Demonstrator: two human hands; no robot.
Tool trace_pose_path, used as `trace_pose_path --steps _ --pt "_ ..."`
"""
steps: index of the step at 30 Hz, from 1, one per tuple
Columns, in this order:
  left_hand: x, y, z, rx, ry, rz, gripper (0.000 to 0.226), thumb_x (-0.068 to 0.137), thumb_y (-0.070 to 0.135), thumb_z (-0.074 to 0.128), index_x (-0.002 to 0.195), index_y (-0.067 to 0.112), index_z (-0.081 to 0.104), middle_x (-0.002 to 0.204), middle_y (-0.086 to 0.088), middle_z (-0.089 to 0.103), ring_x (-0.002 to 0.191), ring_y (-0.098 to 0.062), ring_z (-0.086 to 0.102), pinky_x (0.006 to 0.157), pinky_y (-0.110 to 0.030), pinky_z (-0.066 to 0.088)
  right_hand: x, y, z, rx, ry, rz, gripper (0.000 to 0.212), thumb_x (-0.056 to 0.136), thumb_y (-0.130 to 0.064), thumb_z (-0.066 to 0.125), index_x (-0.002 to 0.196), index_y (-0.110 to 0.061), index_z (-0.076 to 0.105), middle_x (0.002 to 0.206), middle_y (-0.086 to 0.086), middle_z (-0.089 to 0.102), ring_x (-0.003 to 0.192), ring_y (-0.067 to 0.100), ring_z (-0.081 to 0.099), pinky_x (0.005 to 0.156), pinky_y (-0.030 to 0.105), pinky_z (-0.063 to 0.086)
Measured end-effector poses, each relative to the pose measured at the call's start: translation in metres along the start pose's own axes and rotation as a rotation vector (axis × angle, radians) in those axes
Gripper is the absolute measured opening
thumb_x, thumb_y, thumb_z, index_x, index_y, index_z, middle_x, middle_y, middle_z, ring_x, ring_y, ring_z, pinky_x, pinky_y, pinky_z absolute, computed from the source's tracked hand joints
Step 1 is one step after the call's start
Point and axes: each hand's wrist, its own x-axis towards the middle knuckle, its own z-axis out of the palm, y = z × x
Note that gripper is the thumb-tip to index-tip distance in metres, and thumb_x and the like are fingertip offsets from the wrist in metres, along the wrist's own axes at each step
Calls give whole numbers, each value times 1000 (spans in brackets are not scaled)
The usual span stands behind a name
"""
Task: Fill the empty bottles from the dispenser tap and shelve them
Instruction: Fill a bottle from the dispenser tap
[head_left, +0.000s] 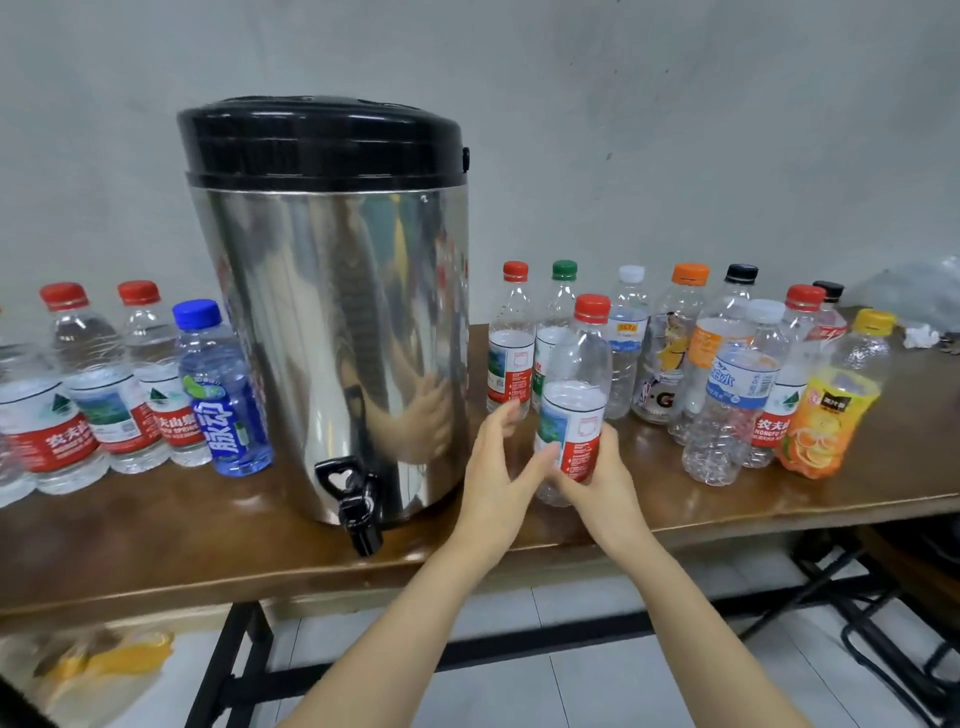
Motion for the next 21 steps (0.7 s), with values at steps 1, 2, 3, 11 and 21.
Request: trace_pose_path --steps 1,2,3,11,21 --pt "-3 9 -5 -32 -6 31 62 89 29 71 141 35 37 141 17 48 129 5 44 102 -8 36 -8 -9 2 10 -52 -9 71 83 -19 77 141 -22 35 124 -13 57 108 -7 58 82 12 50" --pt "-6 17 -9 -58 -3 60 68 86 25 75 142 32 37 141 16 50 128 5 46 102 -9 38 -16 -18 4 21 -96 -21 70 82 -16 77 139 -23 36 120 -17 58 104 -11 58 78 9 49" --pt "-12 24 -13 -79 6 77 74 83 21 78 143 30 36 139 16 52 125 5 49 101 -11 41 -24 -26 6 22 -131 -34 70 81 -13 78 136 -26 37 117 -19 59 101 -14 58 76 7 47" --pt "-90 41 -49 -110 263 65 71 77 18 84 134 32 45 120 17 64 113 0 60 95 -20 49 -66 -58 9 -178 -516 -169 73 72 -8 84 129 -37 49 117 -23 63 105 -13 57 86 9 43" --pt "-169 -2 -98 114 236 -40 75 74 26 82 129 53 38 120 31 56 115 4 55 90 -15 48 -88 -139 35 -221 -403 -390 52 95 -64 29 72 -24 53 64 1 60 61 14 57 63 33 48"
